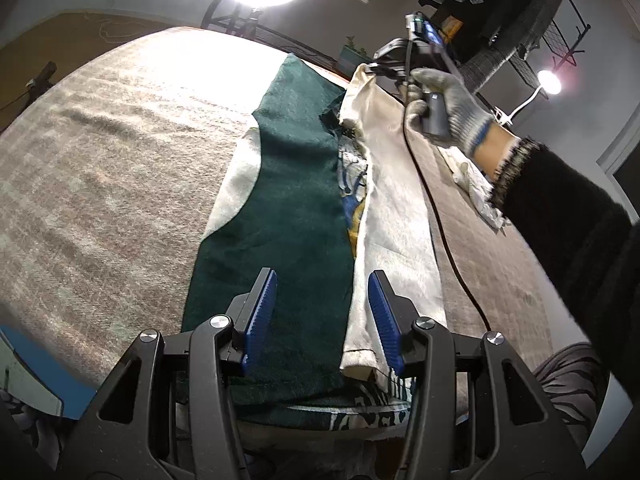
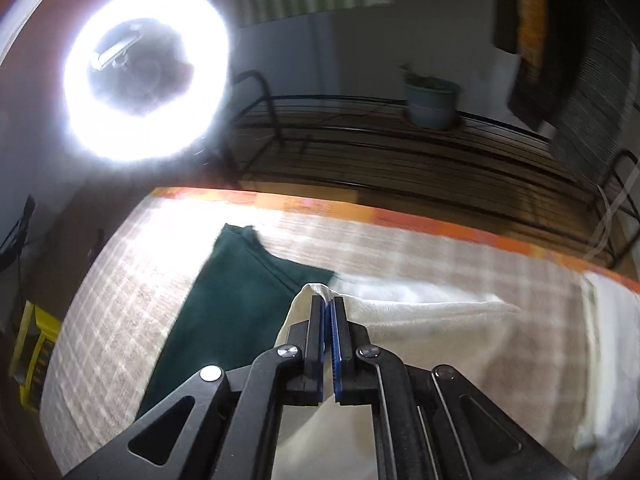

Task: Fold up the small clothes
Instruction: 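Open both tools and release the folded white side, then move both tools to the hem end of the strip and grip it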

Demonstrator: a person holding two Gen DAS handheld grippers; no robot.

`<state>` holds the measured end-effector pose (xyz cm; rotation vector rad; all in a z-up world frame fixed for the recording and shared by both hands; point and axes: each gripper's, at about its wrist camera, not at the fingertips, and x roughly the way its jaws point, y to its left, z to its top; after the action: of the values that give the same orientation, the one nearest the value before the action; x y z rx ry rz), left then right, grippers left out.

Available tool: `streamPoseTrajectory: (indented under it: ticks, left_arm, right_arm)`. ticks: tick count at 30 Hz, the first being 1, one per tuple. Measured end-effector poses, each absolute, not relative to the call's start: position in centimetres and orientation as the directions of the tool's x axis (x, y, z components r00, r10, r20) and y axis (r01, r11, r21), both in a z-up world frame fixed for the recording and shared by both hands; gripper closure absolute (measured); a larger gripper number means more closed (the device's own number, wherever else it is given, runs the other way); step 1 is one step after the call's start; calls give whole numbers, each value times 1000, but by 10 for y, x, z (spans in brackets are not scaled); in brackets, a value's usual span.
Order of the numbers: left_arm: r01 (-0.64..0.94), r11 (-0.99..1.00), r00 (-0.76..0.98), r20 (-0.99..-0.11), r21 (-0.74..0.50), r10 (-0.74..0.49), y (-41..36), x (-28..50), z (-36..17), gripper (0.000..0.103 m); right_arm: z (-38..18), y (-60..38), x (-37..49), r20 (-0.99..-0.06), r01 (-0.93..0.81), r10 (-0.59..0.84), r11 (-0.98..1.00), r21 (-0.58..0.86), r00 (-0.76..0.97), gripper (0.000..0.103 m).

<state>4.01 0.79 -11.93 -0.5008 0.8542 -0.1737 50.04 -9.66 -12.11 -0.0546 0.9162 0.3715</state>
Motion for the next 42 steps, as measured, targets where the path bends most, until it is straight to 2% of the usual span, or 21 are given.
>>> streamPoseTrajectory:
  ticks: [3, 5, 8, 10, 11, 12, 16, 19, 25, 27, 31, 36, 42]
  left_arm:
    - [-67, 872, 649, -685, -484, -331, 12, 42, -122, 55]
    - [-79, 874, 648, -691, -479, -320, 14, 42, -123, 55]
    - [-91, 876, 653, -692, -474, -307, 19, 42, -123, 55]
    - [-93, 883, 659, -693, -461, -293, 20, 41, -122, 55]
    - [-91, 886, 662, -693, -454, -287, 21, 41, -121, 55]
    - [-89, 889, 665, -692, -448, -282, 21, 40, -120, 55]
    - [-83, 905, 690, -680, -417, -250, 24, 32, -112, 55]
    - [-81, 916, 702, -675, -394, -228, 26, 27, -107, 55]
    - [-65, 915, 685, -685, -398, -250, 44, 21, -95, 54]
    - [-47, 923, 656, -709, -383, -261, 50, 22, -93, 55]
    - [-20, 938, 594, -759, -345, -266, 65, 28, -91, 55]
    - [1, 944, 494, -821, -330, -287, 74, 42, -101, 54]
    - [-77, 890, 332, -853, -450, -403, 79, 51, -147, 55]
  right_arm:
    - [-140, -76, 515, -795, -349, 301, 929, 120, 527, 103]
    - [-159, -61, 523, -822, -341, 260, 936, 86, 506, 102]
    - [-180, -52, 529, -858, -346, 231, 936, 67, 458, 85]
    - [-174, -56, 524, -845, -345, 273, 932, 113, 459, 77]
    - [-167, -60, 521, -834, -346, 299, 928, 140, 464, 70]
    - [-158, -67, 516, -821, -343, 321, 925, 165, 471, 68]
    - [-113, -106, 484, -749, -329, 426, 899, 289, 507, 68]
    - [-83, -141, 445, -717, -313, 436, 898, 308, 544, 68]
    - [-57, -210, 345, -716, -287, 434, 901, 326, 547, 62]
    - [-57, -227, 310, -722, -282, 435, 900, 332, 538, 57]
    - [-73, -250, 236, -748, -261, 449, 893, 365, 488, 54]
    - [-121, -257, 157, -791, -208, 484, 875, 437, 375, 52]
    - [-173, -234, 115, -803, -192, 550, 834, 517, 229, 53]
